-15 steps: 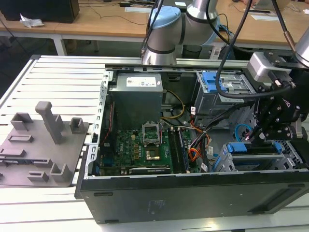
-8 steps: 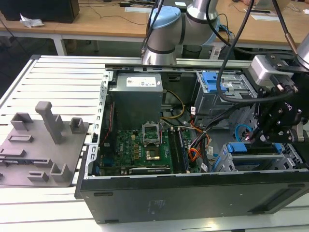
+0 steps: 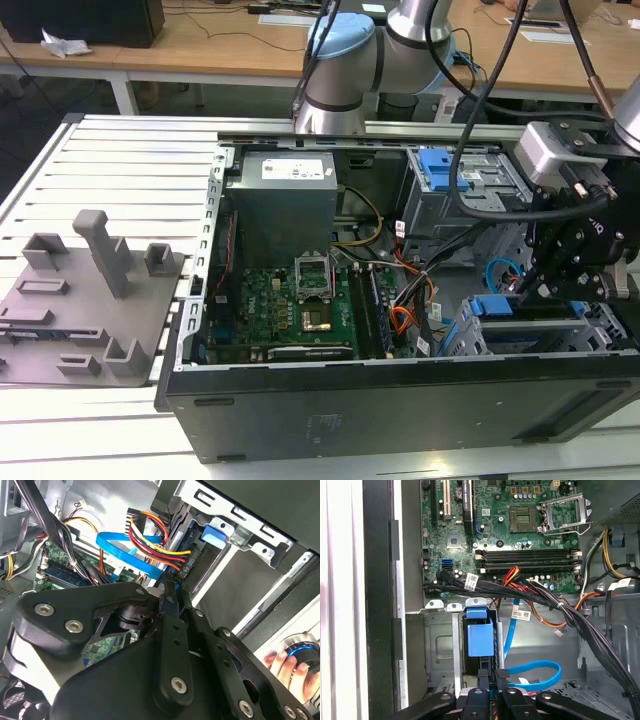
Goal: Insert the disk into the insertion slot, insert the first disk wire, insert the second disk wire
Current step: 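Insert the second disk wire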
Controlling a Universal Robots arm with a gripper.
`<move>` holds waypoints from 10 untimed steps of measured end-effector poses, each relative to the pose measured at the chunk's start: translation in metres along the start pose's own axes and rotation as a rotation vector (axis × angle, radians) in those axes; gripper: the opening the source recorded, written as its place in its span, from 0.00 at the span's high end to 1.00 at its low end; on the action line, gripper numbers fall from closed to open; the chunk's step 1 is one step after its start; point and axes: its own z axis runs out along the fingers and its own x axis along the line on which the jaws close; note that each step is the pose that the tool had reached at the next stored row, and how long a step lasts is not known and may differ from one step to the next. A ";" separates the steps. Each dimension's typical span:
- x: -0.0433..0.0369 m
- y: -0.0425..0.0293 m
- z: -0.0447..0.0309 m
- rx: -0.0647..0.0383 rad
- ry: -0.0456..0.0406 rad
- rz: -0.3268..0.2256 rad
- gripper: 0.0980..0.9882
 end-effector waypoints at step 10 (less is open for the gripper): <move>0.0003 0.0006 -0.0099 0.000 -0.0010 -0.001 0.85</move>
